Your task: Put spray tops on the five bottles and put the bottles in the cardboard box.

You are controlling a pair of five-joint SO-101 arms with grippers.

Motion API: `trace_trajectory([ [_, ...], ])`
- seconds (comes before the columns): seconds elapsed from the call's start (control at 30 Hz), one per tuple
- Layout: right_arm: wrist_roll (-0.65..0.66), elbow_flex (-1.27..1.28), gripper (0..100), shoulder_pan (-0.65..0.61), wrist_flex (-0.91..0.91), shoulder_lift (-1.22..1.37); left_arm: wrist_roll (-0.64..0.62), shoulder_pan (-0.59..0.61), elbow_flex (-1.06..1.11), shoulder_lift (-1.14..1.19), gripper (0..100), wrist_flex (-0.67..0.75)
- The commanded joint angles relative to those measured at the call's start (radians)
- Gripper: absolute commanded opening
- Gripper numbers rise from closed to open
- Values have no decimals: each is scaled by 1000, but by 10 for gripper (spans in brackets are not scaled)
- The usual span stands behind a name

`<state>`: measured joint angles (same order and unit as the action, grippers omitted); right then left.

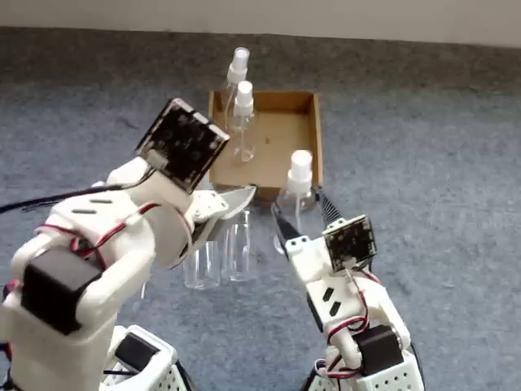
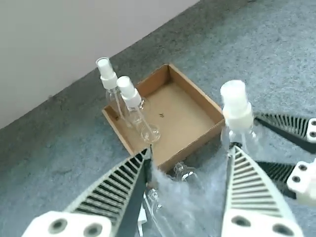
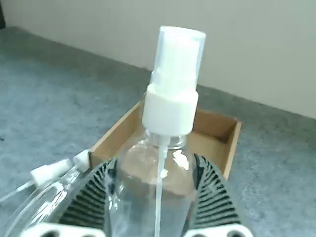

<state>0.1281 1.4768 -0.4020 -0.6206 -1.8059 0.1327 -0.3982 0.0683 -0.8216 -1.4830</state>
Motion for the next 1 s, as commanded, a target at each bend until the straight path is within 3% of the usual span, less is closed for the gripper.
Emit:
trace_trajectory([
  [0.0, -2, -116, 4, 44, 122, 110, 11, 64, 137, -148, 238, -9],
  [0.1, -8, -236, 4, 44, 177, 302, 15, 64, 358, -263, 238, 71],
  [0.2, -8, -397, 4, 39, 216, 526, 100, 67, 578, -384, 238, 218],
  [0.43, -9, -720, 4, -143, 220, 926, 115, 67, 987, -572, 239, 500],
  [0.7, -137, -780, 4, -278, 214, 1004, 0, 73, 1038, -674, 239, 529],
  [0.97, -138, -786, 4, -278, -22, 924, -18, 211, 1127, -676, 236, 612],
])
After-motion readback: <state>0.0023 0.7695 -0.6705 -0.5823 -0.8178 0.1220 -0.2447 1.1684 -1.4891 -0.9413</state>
